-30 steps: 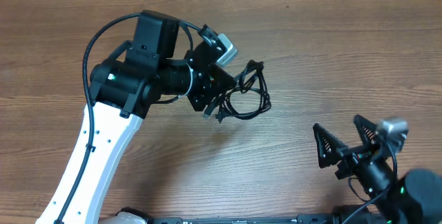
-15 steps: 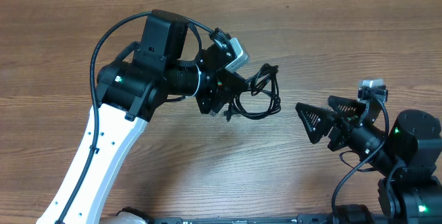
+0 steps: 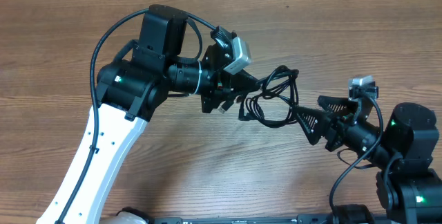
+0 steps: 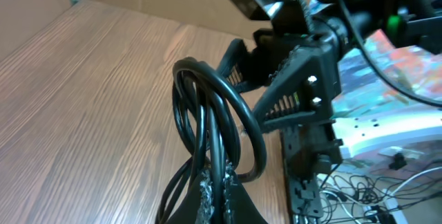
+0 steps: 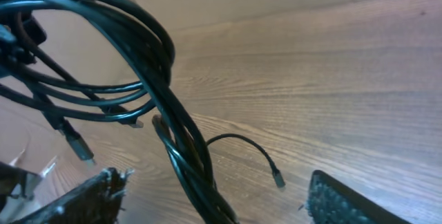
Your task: Untangle cables
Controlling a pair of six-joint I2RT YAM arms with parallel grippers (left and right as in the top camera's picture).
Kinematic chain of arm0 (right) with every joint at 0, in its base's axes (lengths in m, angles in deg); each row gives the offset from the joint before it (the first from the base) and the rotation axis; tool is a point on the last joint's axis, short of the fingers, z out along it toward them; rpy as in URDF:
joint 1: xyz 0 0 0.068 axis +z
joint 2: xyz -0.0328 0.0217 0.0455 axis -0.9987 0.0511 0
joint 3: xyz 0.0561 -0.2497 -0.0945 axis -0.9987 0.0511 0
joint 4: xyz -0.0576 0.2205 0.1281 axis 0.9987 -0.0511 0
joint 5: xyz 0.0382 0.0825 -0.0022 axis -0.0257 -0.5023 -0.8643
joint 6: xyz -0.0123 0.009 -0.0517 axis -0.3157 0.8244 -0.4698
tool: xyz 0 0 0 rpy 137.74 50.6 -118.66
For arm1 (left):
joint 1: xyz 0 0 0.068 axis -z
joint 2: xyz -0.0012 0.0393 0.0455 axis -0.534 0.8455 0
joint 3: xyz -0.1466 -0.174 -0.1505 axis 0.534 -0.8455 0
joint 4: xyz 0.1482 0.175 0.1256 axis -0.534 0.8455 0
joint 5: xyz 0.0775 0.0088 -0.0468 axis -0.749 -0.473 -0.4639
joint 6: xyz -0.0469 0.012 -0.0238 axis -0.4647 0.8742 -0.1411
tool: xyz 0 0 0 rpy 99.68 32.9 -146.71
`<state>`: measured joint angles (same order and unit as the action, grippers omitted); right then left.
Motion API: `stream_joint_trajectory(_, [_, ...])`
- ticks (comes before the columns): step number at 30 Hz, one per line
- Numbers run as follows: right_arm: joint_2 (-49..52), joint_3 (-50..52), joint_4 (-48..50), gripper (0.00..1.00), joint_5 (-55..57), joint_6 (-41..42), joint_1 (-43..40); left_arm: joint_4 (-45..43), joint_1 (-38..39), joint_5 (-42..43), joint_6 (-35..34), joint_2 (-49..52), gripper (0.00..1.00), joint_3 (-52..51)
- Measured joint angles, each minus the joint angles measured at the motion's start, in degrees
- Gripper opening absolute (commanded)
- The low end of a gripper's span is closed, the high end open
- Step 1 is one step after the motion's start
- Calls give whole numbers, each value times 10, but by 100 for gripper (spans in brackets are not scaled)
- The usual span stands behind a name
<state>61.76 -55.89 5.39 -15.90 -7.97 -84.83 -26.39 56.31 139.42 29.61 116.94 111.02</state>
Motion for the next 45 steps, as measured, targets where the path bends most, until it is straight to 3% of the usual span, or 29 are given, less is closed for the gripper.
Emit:
stream_joint_trajectory(24, [1, 0, 148, 77, -64, -80, 0, -2, 20, 75, 30, 0, 4, 0])
stream_joint_trajectory(26, [8, 0, 158, 71, -71, -86, 0, -2, 33, 75, 36, 0, 4, 0])
stream_joint_trajectory(30, [24, 0, 177, 43, -83, -90, 0, -7, 52, 74, 48, 0, 4, 0])
stream_joint_trajectory(31, [29, 0, 176, 40, -86, -90, 0, -8, 53, 75, 49, 0, 4, 0])
stream_joint_trajectory(33, [36, 0, 176, 22, -90, -94, 0, -9, 55, 73, 50, 0, 4, 0])
stream_joint_trajectory(36, [44, 0, 176, 4, -99, -96, 0, -10, 55, 66, 54, 0, 4, 0])
stream_joint_trajectory(40, [45, 0, 176, 4, -105, -94, 0, -11, 55, 32, 59, 0, 4, 0])
stream_joint_trajectory(43, [46, 0, 176, 4, -103, -94, 0, -11, 55, 8, 59, 0, 25, 1])
stream_joint_trajectory(44, [46, 0, 175, 4, -103, -91, 0, -11, 55, 0, 61, 0, 55, 1])
stream_joint_trajectory(45, [46, 0, 175, 4, -103, -89, 0, -11, 55, -9, 59, 0, 91, 1])
